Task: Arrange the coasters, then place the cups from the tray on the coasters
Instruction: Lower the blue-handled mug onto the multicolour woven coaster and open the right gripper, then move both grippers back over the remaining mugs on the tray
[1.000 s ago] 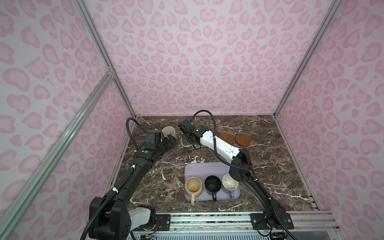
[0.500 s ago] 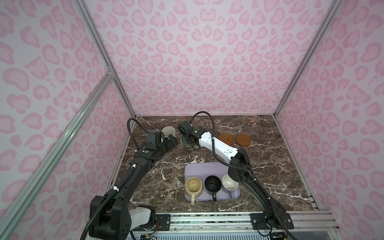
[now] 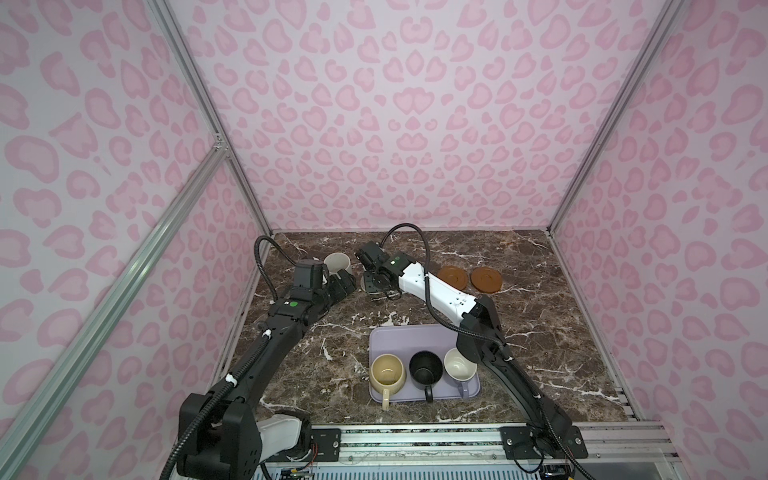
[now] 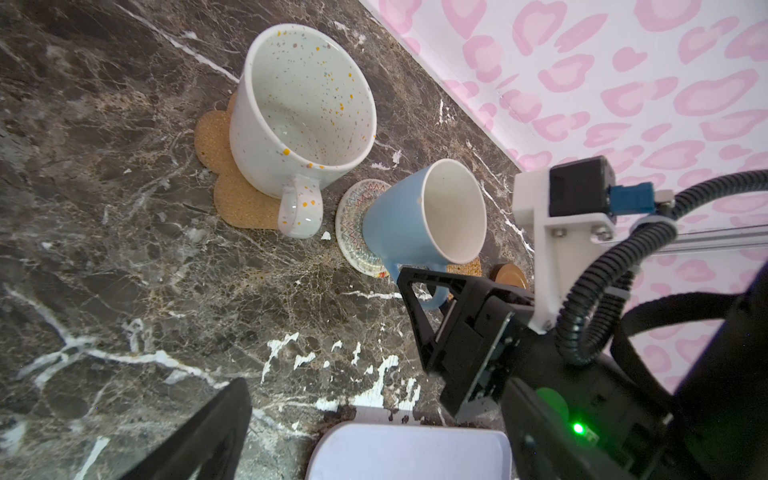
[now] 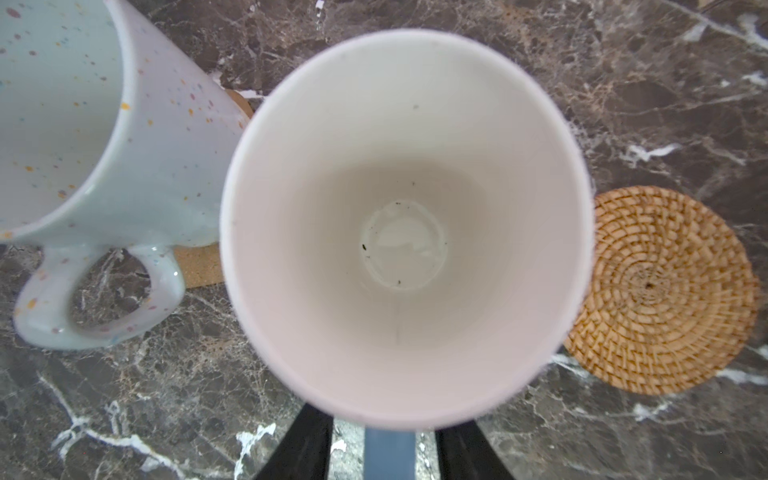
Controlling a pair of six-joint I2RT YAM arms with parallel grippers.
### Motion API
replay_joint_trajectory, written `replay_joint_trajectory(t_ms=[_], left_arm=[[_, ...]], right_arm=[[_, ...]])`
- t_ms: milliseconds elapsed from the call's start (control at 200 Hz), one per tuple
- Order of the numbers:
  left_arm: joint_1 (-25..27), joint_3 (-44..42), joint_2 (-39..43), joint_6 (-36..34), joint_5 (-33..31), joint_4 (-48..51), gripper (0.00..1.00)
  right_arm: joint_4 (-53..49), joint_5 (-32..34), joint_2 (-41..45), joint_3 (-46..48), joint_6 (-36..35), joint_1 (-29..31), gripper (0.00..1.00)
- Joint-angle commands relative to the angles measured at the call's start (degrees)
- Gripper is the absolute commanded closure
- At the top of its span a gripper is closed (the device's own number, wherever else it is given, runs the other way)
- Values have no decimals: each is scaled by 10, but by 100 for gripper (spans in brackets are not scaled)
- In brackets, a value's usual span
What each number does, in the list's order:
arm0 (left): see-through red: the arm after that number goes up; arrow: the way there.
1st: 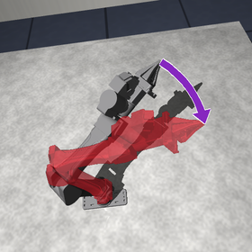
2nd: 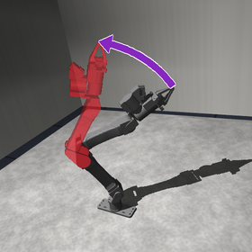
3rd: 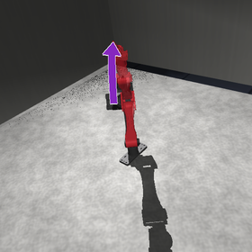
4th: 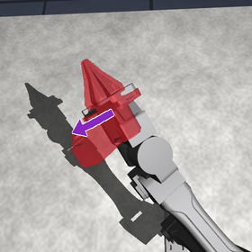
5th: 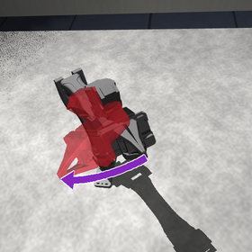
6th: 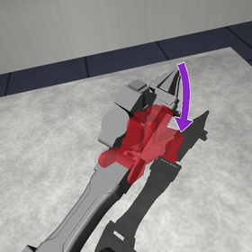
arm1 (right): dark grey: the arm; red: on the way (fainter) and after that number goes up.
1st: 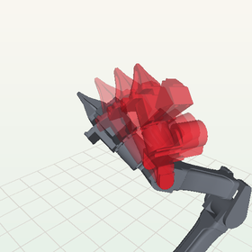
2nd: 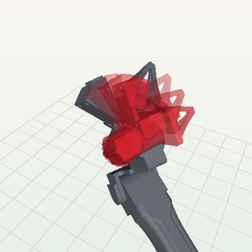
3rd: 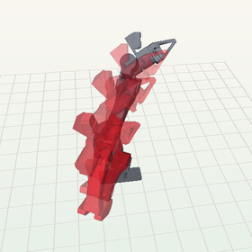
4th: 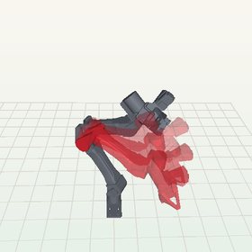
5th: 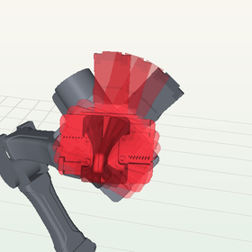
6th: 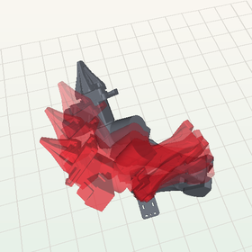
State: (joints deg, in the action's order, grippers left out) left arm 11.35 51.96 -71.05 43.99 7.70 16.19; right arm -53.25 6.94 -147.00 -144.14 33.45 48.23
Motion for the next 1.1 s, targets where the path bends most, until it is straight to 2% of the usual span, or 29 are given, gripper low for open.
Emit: replay_joint_trajectory(t_ms=[0, 40, 165, 350, 450, 465, 495, 510, 520, 725, 1100], left_arm=[[-1, 1, 8, -2, 5, -7, 4], [0, 2, 11, -5, 8, -2, 4], [0, 11, 26, -16, 11, 20, 4], [0, 18, 53, -20, 26, 45, 4], [2, 22, 68, -21, 42, 55, 4], [4, 22, 70, -21, 44, 57, 4], [7, 25, 74, -22, 42, 63, 4], [10, 27, 76, -24, 42, 68, 4], [11, 29, 77, -25, 40, 70, 4], [70, 62, 100, -37, 8, 138, 4], [189, 90, 123, -27, -28, 223, 4]], right_arm=[[-4, -14, 14, -1, -2, 0, 57], [-2, -19, 23, 5, -7, 0, 54], [19, -19, 73, 56, -8, 1, 34], [69, -11, 156, 157, -2, 2, 21], [76, -8, 202, 189, -14, 2, 19], [76, -7, 208, 195, -17, 2, 14], [80, -7, 218, 206, -22, 2, 11], [81, -6, 225, 211, -23, 2, 2], [82, -5, 230, 216, -24, 2, 1], [141, -11, 344, 348, -39, -1, 0], [240, -121, 588, 609, -93, -16, 1]])
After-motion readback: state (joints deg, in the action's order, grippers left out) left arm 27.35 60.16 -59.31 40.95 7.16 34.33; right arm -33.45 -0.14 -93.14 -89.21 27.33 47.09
